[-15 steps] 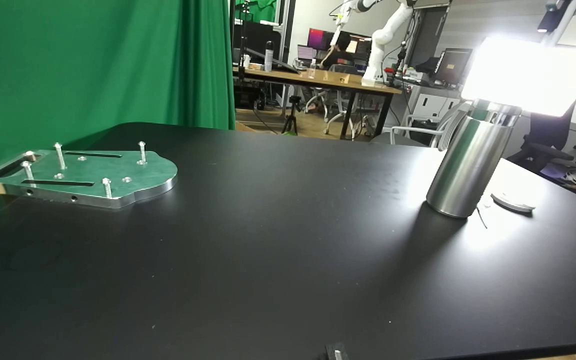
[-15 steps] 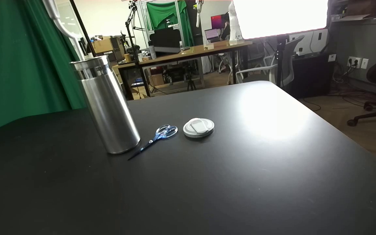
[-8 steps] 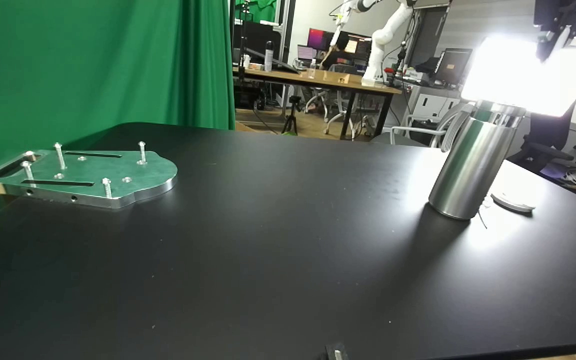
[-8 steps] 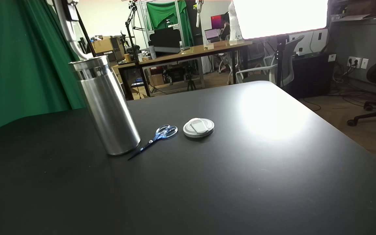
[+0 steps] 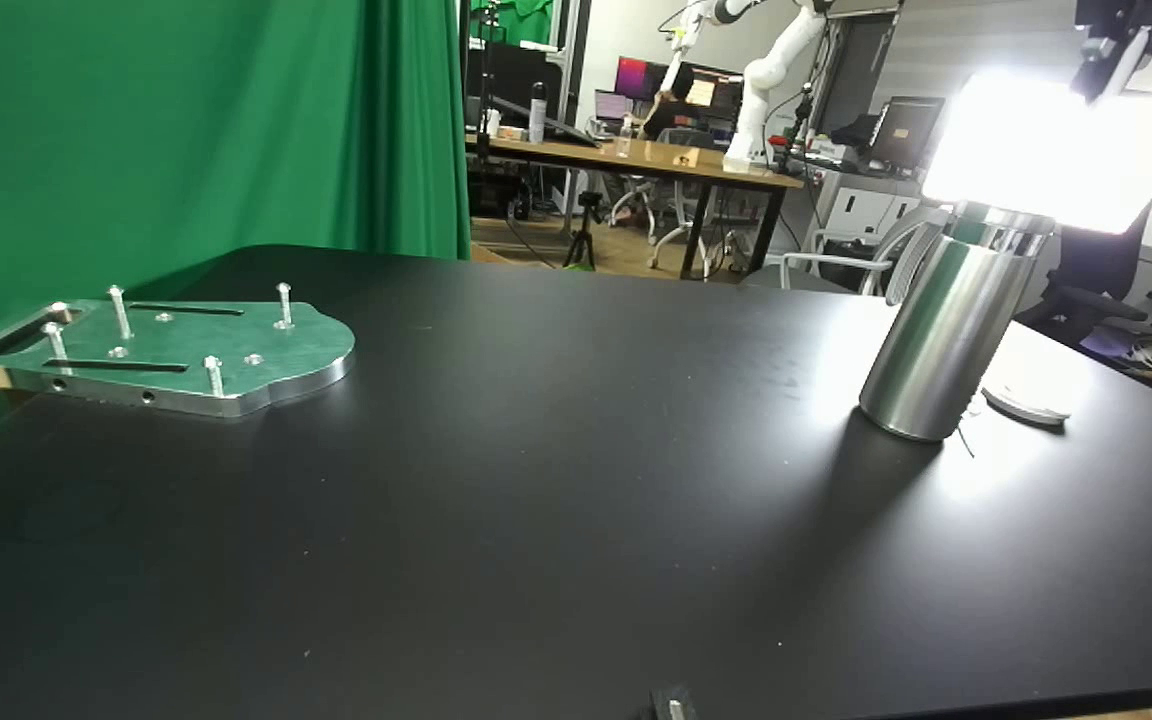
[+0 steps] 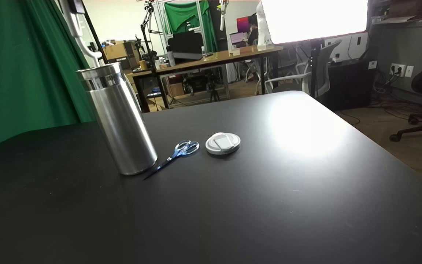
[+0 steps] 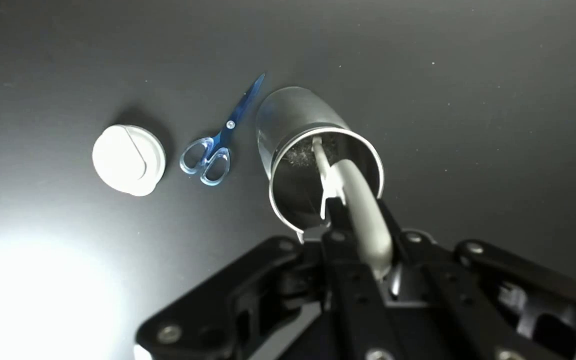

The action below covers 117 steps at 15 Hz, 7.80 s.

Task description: Move the brush inside the flask up and down

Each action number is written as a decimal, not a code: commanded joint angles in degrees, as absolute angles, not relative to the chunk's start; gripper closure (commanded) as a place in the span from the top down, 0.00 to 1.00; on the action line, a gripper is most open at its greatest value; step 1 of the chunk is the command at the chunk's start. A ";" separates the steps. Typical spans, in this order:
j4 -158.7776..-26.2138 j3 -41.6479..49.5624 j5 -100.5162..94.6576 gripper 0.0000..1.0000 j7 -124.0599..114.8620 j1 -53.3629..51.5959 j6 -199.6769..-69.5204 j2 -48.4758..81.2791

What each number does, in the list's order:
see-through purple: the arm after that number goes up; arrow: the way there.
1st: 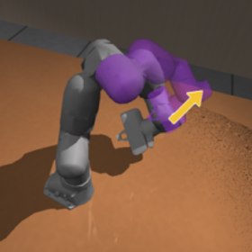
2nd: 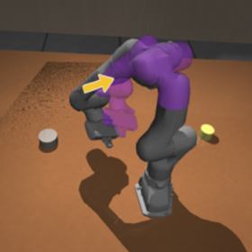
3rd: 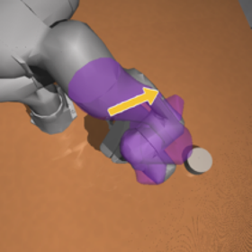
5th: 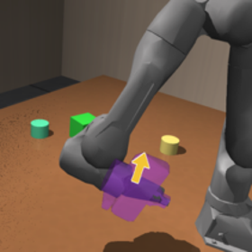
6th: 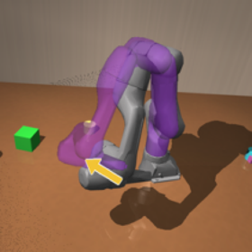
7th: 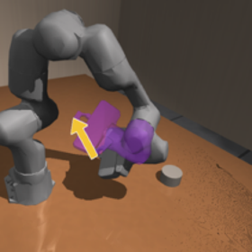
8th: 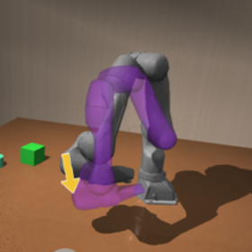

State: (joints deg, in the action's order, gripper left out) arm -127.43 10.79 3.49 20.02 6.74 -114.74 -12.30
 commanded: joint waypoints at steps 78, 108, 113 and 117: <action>-127.61 9.55 3.03 0.04 17.10 7.40 -113.29 -13.05; -128.27 8.71 0.98 0.04 16.11 7.04 -114.11 -8.25; -128.18 8.11 0.97 0.04 16.32 6.79 -113.12 -14.41; -128.14 7.94 1.17 0.04 16.70 6.40 -112.43 -20.13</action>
State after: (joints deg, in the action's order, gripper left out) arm -128.32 7.98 1.74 18.28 7.02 -114.18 -15.53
